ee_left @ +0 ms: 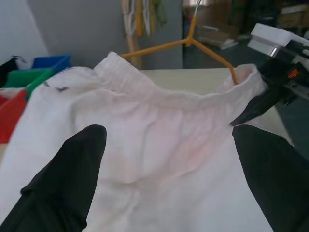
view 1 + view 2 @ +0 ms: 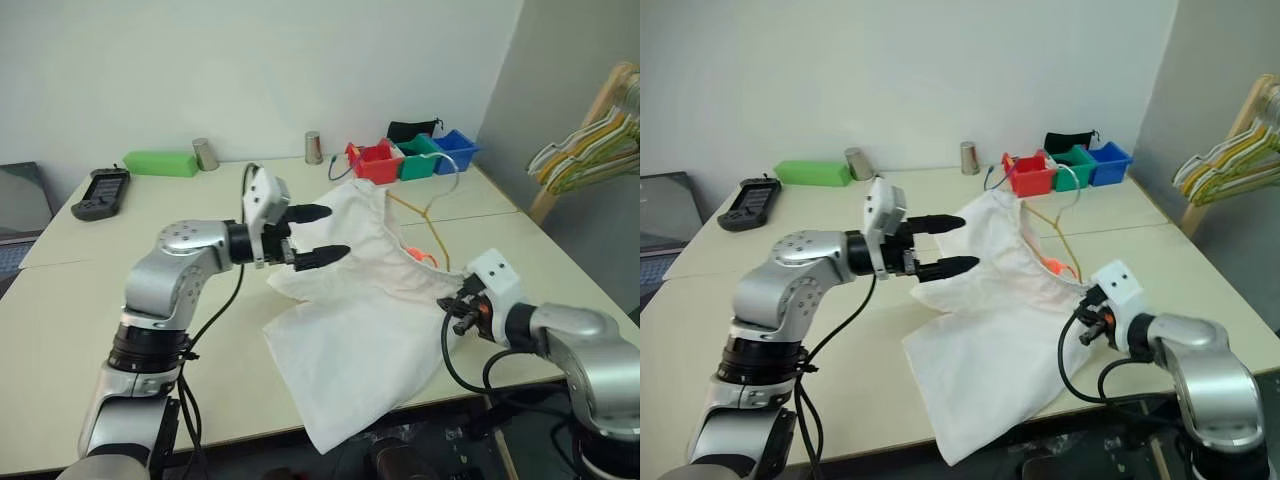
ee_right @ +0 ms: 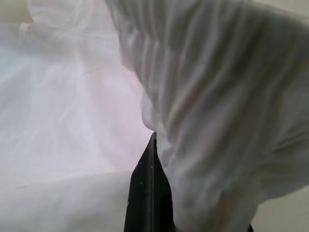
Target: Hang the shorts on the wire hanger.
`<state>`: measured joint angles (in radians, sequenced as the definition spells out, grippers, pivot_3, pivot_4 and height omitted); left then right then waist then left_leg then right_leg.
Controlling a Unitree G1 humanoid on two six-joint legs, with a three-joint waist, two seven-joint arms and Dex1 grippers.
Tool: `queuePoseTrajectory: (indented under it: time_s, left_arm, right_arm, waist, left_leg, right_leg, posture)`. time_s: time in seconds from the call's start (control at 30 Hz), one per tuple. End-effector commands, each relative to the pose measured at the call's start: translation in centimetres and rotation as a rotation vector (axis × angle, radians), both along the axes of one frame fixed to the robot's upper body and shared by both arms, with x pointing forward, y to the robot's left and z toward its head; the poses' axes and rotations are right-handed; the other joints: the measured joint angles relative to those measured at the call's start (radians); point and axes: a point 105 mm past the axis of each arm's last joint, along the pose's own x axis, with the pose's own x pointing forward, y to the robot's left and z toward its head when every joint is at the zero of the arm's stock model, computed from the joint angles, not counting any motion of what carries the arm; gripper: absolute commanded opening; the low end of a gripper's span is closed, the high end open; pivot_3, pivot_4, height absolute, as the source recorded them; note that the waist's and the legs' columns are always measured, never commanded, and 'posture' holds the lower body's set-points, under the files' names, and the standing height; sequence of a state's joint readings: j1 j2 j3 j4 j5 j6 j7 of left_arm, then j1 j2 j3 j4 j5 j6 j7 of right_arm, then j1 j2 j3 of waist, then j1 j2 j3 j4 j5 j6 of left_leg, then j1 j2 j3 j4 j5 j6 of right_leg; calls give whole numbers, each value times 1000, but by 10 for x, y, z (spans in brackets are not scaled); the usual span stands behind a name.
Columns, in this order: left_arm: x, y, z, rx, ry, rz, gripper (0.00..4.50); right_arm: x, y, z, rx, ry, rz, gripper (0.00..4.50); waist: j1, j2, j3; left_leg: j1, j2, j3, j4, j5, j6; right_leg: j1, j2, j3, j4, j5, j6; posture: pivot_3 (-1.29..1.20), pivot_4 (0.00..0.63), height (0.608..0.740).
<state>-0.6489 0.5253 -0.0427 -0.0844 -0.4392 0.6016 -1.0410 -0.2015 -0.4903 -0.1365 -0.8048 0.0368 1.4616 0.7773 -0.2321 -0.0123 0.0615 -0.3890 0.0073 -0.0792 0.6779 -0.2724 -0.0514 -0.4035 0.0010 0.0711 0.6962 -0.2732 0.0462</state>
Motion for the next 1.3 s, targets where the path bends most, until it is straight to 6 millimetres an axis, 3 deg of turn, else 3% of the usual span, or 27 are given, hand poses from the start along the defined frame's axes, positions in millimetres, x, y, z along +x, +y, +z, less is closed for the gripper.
queuePoseTrajectory:
  time_s: [0.03, 0.17, 0.3, 0.4, 0.53, 0.67, 0.77, 0.9, 1.07, 1.3]
  left_arm:
    - [0, -14, 12, -22, -41, -57, 4468]
    - [-5, -48, 11, -51, -35, -202, 4468]
    - [-7, -75, 14, -85, -40, -300, 4468]
    - [-10, -88, 15, -106, -45, -348, 4468]
    - [-13, -105, 16, -131, -55, -391, 4468]
    - [-11, -136, 17, -153, -105, -404, 4468]
    - [-15, -155, 22, -184, -128, -429, 4468]
    - [-21, -167, 26, -211, -145, -456, 4468]
    - [-20, -185, 44, -310, -172, -414, 4468]
    - [-6, -200, 64, -418, -216, -259, 4468]
  right_arm:
    - [-12, -17, 16, 4, -55, -134, 0]
    - [-37, -39, 9, -30, -38, -242, 0]
    - [-48, -56, 2, -32, -8, -330, 0]
    - [-54, -66, -1, -42, 6, -383, 0]
    - [-63, -84, -3, -91, 18, -474, 0]
    - [-70, -127, 16, -157, -100, -755, 0]
    - [-77, -145, 25, -163, -142, -866, 0]
    - [-76, -156, 32, -152, -171, -931, 0]
    - [-68, -174, 54, -187, -231, -984, 0]
    - [-51, -202, 74, -153, -249, -1071, 0]
  waist:
    - [-29, 2, -1]
    - [-79, 4, -3]
    - [-155, 8, -5]
    - [-225, 11, -7]
    - [-282, 10, -6]
    - [-299, 10, -7]
    - [-321, 9, -6]
    - [-366, 6, -5]
    - [-413, 5, -6]
    - [-468, 3, -4]
  left_leg:
    - [0, 0, 0, 0, 0, 0]
    - [-1, -3, -1, -2, -1, 1]
    - [-1, -5, 1, -2, -4, 7]
    - [-1, -5, 2, -2, -8, 13]
    - [7, -5, 2, -3, -15, 27]
    - [16, -5, -2, -12, -17, 30]
    - [26, -4, -3, -18, -18, 30]
    - [26, -2, -3, -20, -18, 30]
    - [28, 0, -1, -23, -18, 30]
    - [33, -12, 5, -24, -19, 31]
  right_leg:
    - [0, 0, 0, 0, 0, 0]
    - [0, 0, -2, -1, -5, 2]
    - [0, -1, 0, -2, -7, 3]
    - [1, -2, 1, -3, -8, 3]
    - [10, -2, 1, -3, -15, 1]
    - [23, -2, -2, -9, -23, 5]
    - [33, -2, -4, -14, -26, 3]
    - [33, -1, -5, -16, -27, 3]
    - [33, 1, -4, -16, -28, 1]
    - [37, -11, -1, -18, -32, 7]
  posture:
    - [-454, 11, 740]
    - [-528, 22, 740]
    - [-605, 30, 740]
    - [-617, 31, 740]
    - [-654, 32, 740]
    - [-684, 30, 740]
    - [-693, 29, 740]
    - [-690, 30, 740]
    - [-691, 24, 740]
    - [-685, 17, 740]
